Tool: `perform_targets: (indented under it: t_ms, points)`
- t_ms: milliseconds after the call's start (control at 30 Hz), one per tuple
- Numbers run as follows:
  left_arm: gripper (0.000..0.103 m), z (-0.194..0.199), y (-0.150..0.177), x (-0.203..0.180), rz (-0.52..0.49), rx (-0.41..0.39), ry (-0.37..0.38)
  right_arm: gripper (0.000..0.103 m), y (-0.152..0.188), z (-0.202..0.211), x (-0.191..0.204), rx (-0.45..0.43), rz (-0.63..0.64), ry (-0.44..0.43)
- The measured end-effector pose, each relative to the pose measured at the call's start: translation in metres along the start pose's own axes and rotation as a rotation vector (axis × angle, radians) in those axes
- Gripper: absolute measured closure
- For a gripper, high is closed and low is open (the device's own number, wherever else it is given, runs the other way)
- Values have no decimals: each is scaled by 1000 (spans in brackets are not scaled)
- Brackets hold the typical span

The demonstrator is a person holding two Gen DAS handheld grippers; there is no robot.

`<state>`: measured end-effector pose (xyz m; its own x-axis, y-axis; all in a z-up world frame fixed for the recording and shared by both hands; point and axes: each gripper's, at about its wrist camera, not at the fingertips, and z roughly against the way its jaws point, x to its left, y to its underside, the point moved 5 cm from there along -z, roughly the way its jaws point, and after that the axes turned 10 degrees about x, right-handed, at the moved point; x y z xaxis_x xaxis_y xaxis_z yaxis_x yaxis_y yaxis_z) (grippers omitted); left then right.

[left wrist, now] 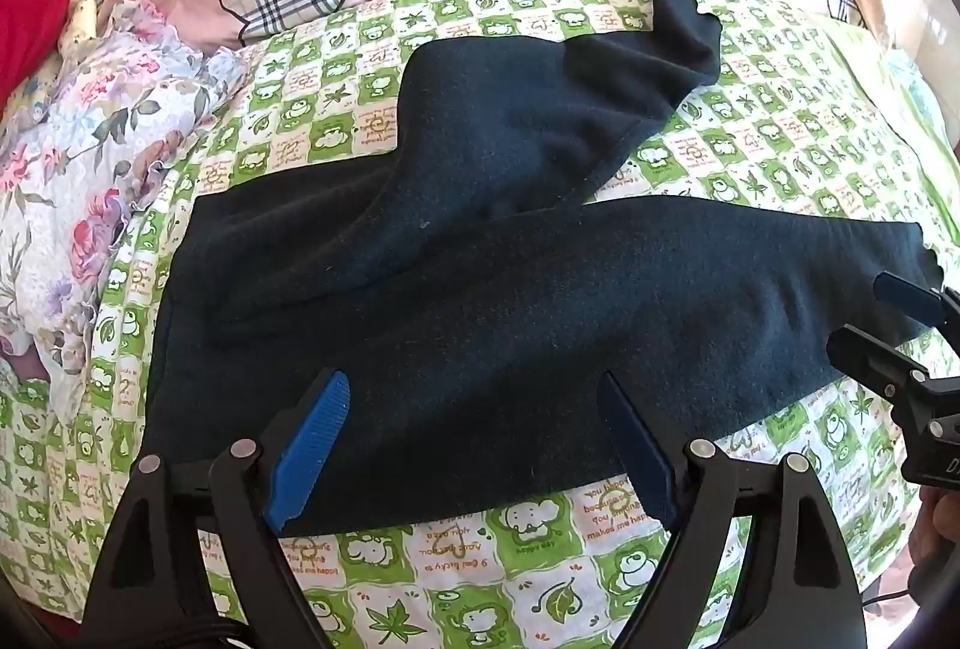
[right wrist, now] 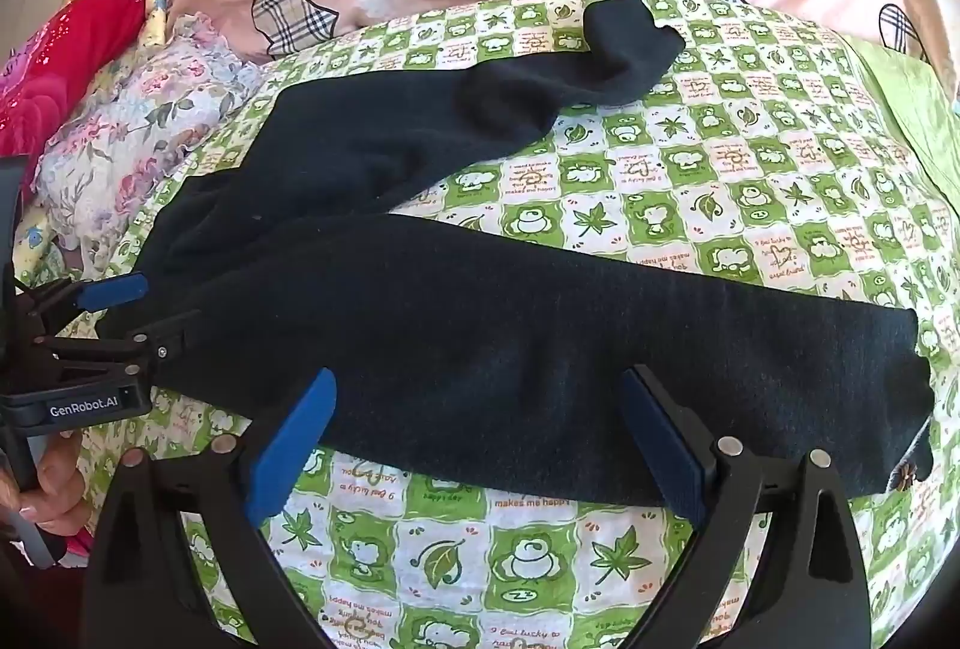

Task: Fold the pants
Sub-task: 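Position both grippers over the waistband of the dark navy pants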

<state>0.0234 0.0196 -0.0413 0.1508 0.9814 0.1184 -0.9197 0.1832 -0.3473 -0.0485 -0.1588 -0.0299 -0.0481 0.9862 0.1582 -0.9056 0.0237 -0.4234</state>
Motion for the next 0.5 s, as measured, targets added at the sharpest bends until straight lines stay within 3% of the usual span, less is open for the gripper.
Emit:
perform_targets:
  t_ms: [500]
  points:
    - [18,2,0,-2,-5,-5,7,8,3,-1,3,13,3,-10]
